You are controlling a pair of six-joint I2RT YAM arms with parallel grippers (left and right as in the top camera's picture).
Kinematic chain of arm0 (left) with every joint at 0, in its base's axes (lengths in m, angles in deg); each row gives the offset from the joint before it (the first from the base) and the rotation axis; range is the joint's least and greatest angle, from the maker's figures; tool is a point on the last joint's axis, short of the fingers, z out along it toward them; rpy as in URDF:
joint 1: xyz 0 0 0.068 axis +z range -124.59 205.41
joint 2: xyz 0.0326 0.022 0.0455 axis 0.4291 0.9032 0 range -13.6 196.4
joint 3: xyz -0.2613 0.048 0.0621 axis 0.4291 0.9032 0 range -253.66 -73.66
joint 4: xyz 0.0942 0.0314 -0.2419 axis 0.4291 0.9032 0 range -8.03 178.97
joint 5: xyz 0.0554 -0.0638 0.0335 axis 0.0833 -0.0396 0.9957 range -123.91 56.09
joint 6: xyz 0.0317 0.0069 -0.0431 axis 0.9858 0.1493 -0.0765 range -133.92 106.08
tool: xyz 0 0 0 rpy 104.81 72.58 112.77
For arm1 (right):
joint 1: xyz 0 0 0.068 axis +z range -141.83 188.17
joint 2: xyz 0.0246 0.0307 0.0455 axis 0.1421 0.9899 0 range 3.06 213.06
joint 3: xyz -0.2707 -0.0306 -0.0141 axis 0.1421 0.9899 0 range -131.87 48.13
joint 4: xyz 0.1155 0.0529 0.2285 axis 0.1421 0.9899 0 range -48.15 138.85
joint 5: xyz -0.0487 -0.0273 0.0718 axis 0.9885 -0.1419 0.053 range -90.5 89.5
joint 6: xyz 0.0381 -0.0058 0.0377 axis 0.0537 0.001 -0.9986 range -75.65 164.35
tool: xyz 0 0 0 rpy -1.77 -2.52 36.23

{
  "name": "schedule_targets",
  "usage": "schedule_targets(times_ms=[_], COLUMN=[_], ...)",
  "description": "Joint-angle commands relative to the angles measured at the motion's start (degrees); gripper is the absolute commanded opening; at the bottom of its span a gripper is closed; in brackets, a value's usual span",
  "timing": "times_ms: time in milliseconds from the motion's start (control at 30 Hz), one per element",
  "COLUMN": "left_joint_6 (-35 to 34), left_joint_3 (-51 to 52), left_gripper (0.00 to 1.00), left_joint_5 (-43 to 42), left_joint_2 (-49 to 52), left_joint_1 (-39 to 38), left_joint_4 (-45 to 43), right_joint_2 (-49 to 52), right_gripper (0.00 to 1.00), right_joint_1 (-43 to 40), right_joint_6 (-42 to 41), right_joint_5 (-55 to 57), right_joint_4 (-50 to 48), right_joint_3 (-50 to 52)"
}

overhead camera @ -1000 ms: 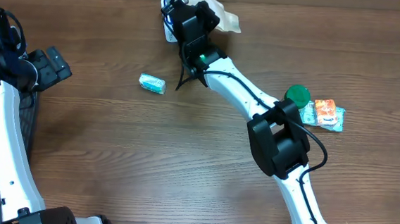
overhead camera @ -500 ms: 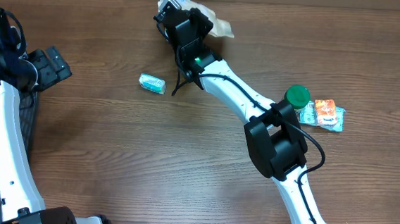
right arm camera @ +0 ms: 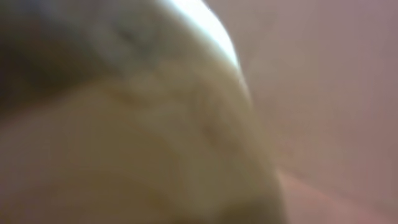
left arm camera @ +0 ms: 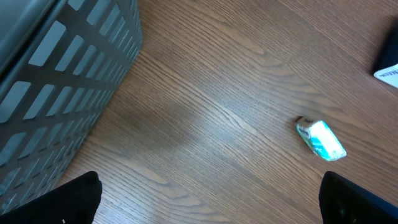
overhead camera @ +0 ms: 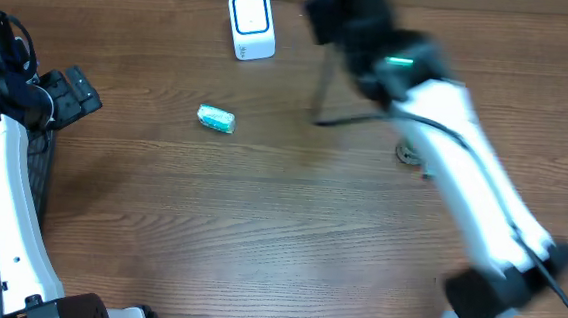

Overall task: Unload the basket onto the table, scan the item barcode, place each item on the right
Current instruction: 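Carry the bean bag right and set it beside the jar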

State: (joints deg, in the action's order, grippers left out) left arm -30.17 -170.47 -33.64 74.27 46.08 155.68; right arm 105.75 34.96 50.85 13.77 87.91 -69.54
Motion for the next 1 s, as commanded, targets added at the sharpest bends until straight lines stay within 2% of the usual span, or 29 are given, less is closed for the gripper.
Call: schedule_targets(times_ms=[0, 200, 400, 633, 967], left_joint_6=[1.0, 1.0, 1.0, 1.0, 1.0], left_joint_3=[-0.4, -0.4, -0.4, -0.4, -0.4], left_gripper=[1.00, 1.00, 1.00, 1.00, 1.00], left_joint_5=[0.5, 0.5, 0.5, 0.5, 0.5], left_joint_2=[0.0, 0.0, 0.0, 0.0, 0.0], left_joint_1=[-0.1, -0.1, -0.1, -0.1, -0.1], left_joint_4=[-0.2, -0.2, -0.2, -0.2, -0.2], right_joint_2=[-5.1, -8.7, -7.5, -7.2, -7.2], right_gripper=[0.04, 0.04, 0.04, 0.04, 0.04], right_joint_1=[-6.9, -23.3, -39.6, -50.7, -55.0], right_joint_6=[-16.2, -22.0, -24.0, -24.1, -24.1], right_joint_5=[-14.4, -25.0, -37.0, -44.9, -45.5], right_joint_4=[8.5, 23.3, 29.9, 27.0, 19.3], right_joint_3=[-0.4, -0.4, 3.0, 15.1, 30.9])
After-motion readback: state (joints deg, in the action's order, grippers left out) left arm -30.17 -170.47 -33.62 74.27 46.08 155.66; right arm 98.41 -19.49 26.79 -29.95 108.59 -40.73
